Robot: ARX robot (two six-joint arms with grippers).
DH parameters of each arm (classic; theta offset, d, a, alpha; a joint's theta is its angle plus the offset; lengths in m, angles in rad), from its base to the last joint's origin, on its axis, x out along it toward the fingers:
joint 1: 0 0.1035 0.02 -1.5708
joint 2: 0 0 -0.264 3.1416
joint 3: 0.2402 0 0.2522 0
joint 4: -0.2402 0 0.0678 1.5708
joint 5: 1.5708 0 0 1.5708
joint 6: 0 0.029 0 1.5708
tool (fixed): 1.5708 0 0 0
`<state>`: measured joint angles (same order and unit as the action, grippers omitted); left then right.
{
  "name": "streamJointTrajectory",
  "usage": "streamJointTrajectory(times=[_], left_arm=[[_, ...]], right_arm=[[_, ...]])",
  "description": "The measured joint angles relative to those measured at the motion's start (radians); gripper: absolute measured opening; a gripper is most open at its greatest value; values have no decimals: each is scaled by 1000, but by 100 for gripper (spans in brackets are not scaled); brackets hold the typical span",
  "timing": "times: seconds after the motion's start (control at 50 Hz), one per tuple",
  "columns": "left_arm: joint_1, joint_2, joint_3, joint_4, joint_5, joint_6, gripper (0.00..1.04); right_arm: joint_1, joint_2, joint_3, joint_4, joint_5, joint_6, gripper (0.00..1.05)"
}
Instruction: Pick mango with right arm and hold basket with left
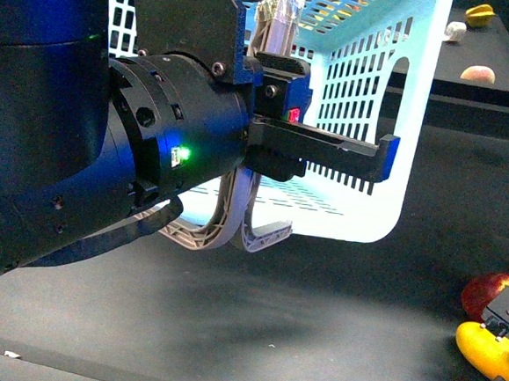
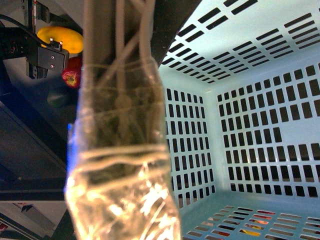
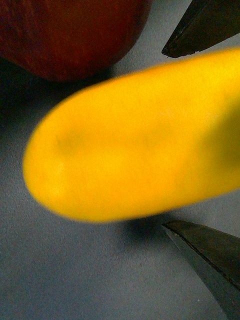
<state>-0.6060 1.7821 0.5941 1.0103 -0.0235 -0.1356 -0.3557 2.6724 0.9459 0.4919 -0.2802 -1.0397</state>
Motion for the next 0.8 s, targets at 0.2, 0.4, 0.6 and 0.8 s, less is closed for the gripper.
streamJointTrajectory(times=[0.2,0.4,0.6,0.8], left_arm=[[0,0,0,0,0,0,5],[0,0,0,0,0,0,5],[0,0,0,0,0,0,5],[0,0,0,0,0,0,5]], right_arm=[[4,11,-3,6,-14,8,96],[5,23,-3,11,-10,7,96],[4,24,-8,38,-7,15,73],[-2,9,-41,68,-27,49,56]])
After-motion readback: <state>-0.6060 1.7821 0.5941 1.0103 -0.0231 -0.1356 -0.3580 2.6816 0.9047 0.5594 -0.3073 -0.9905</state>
